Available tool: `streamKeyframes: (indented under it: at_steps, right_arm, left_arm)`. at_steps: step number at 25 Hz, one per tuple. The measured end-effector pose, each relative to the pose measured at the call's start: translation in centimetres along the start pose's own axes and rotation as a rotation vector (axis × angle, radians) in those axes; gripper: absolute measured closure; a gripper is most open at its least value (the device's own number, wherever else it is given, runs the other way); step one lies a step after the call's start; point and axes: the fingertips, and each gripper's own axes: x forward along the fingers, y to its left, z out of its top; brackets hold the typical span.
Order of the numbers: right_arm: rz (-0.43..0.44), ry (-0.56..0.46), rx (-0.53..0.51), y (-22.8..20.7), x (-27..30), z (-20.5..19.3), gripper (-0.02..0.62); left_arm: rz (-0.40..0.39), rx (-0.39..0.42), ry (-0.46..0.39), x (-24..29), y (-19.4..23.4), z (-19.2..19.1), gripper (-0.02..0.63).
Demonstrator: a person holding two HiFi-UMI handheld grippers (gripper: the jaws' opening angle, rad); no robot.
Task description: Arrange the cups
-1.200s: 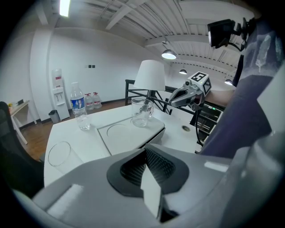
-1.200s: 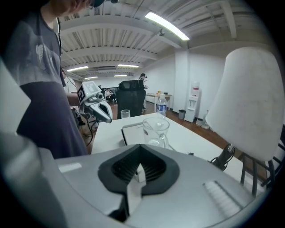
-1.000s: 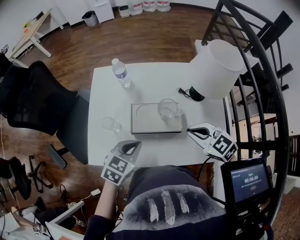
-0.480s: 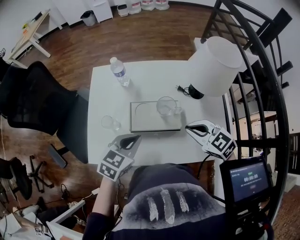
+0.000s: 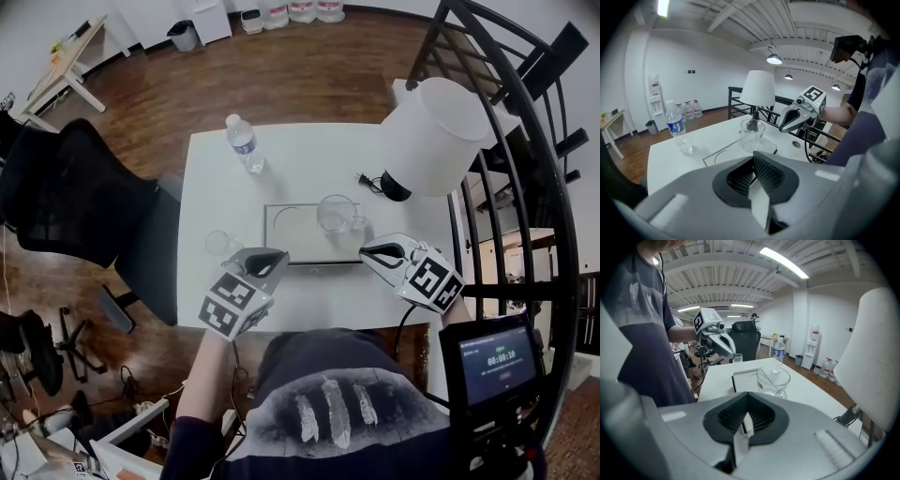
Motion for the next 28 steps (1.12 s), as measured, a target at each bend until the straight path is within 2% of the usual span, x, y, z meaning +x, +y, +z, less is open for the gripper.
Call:
streamKeyframes:
  at_steps: [19, 28]
  right_arm:
    - [0.02, 0.008, 0.0, 0.21, 0.37, 0.16, 0.592]
    - [0.023, 0.016, 0.003, 0.31, 0.25, -0.32, 0.592]
  left_arm:
    - [-0.03, 0.016, 0.038, 0.01, -0.45, -0.29, 0.606]
    - [-0.002, 0.015, -0.022, -0.19, -0.01, 0.61, 0.604]
